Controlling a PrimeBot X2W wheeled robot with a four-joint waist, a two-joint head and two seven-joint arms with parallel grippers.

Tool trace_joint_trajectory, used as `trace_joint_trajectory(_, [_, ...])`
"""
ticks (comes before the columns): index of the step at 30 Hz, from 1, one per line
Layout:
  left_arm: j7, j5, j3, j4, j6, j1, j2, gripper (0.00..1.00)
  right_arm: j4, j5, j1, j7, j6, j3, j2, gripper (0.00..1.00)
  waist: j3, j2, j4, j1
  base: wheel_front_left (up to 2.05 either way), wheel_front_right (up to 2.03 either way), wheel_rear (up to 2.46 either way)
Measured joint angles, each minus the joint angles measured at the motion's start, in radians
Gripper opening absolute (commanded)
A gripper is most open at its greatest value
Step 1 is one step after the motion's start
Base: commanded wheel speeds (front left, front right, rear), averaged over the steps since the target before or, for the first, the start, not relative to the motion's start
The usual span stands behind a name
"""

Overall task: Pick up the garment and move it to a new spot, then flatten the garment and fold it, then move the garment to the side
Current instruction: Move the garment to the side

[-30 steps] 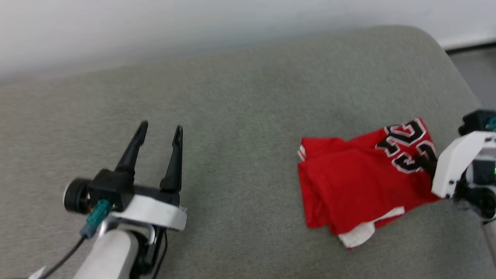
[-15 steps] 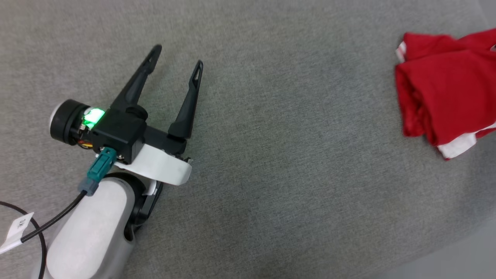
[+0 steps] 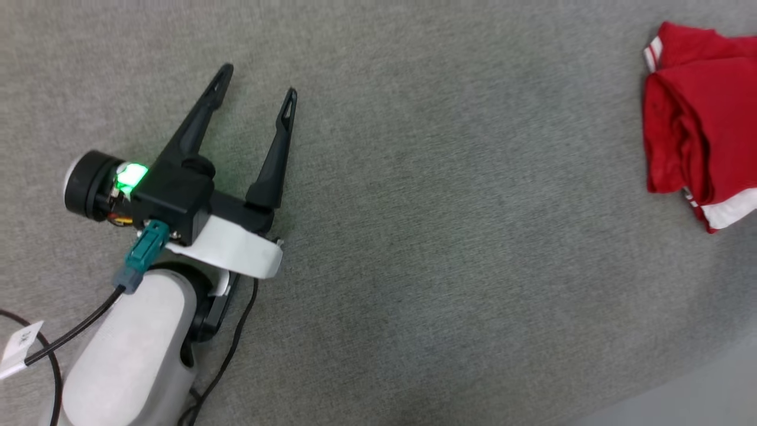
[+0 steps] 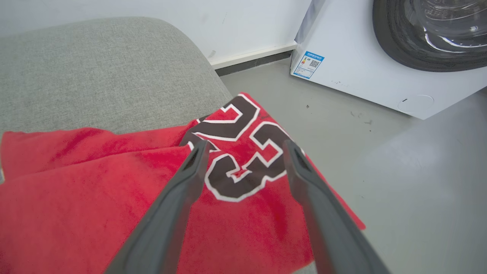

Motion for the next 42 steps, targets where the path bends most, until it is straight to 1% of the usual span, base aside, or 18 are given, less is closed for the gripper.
trace_joint_trajectory(3, [-0.021, -0.017, 0.011, 0.018, 0.015, 0.031, -0.004, 1.0, 0.005, -0.027, 0.001, -0.069, 0.0, 0.016, 0.002, 1.0, -0.037, 0.0, -0.005, 0.0, 0.0, 0.0, 0.0])
trace_joint_trajectory(6, [-0.044, -0.043, 0.026, 0.047, 0.03, 0.079, -0.015, 1.0, -0.007, -0.042, 0.023, -0.106, 0.0, 0.058, 0.018, 1.0, -0.087, 0.0, -0.012, 0.0, 0.0, 0.0, 0.0])
trace_joint_trajectory(10, [-0.076, -0.09, 0.037, 0.088, 0.053, 0.155, -0.048, 1.0, -0.048, -0.041, 0.09, -0.141, 0.0, 0.122, 0.042, 1.0, -0.171, 0.0, -0.018, -0.0001, 0.0, 0.0, 0.0])
trace_joint_trajectory(14, [-0.1, -0.121, 0.047, 0.114, 0.069, 0.22, -0.069, 1.0, -0.112, -0.028, 0.181, -0.148, 0.0, 0.2, 0.079, 1.0, -0.261, 0.0, -0.018, -0.0002, 0.0, 0.0, 0.0])
trace_joint_trajectory(18, [-0.121, -0.155, 0.063, 0.135, 0.085, 0.28, -0.089, 1.0, -0.191, 0.007, 0.28, -0.157, 0.0, 0.257, 0.118, 1.0, -0.347, 0.0, -0.005, -0.0003, 0.0, 0.0, 0.0])
trace_joint_trajectory(21, [-0.132, -0.169, 0.075, 0.138, 0.104, 0.325, -0.1, 1.0, -0.257, 0.024, 0.345, -0.151, 0.0, 0.308, 0.146, 1.0, -0.402, 0.0, 0.012, -0.0003, 0.0, 0.0, 0.0])
trace_joint_trajectory(24, [-0.138, -0.177, 0.084, 0.144, 0.11, 0.348, -0.109, 1.0, -0.325, 0.036, 0.404, -0.148, 0.0, 0.344, 0.171, 1.0, -0.44, 0.0, 0.045, -0.0004, 0.0, 0.0, 0.0])
trace_joint_trajectory(29, [-0.149, -0.193, 0.1, 0.167, 0.117, 0.374, -0.116, 1.0, -0.432, 0.03, 0.483, -0.156, 0.0, 0.35, 0.208, 1.0, -0.483, 0.0, 0.122, -0.0004, 0.0, 0.0, 0.0])
trace_joint_trajectory(34, [-0.158, -0.202, 0.139, 0.188, 0.127, 0.405, -0.105, 1.0, -0.552, -0.005, 0.578, -0.146, 0.0, 0.311, 0.234, 1.0, -0.53, 0.0, 0.193, -0.0003, 0.0, 0.0, 0.0])
trace_joint_trajectory(38, [-0.164, -0.205, 0.168, 0.2, 0.127, 0.45, -0.086, 1.0, -0.654, -0.039, 0.672, -0.117, 0.0, 0.258, 0.248, 1.0, -0.573, 0.0, 0.232, -0.0003, 0.0, 0.0, 0.0])
trace_joint_trajectory(42, [-0.165, -0.203, 0.172, 0.205, 0.12, 0.479, -0.083, 1.0, -0.757, -0.077, 0.757, -0.082, 0.0, 0.207, 0.273, 1.0, -0.604, 0.0, 0.252, -0.0004, 0.0, 0.0, 0.0])
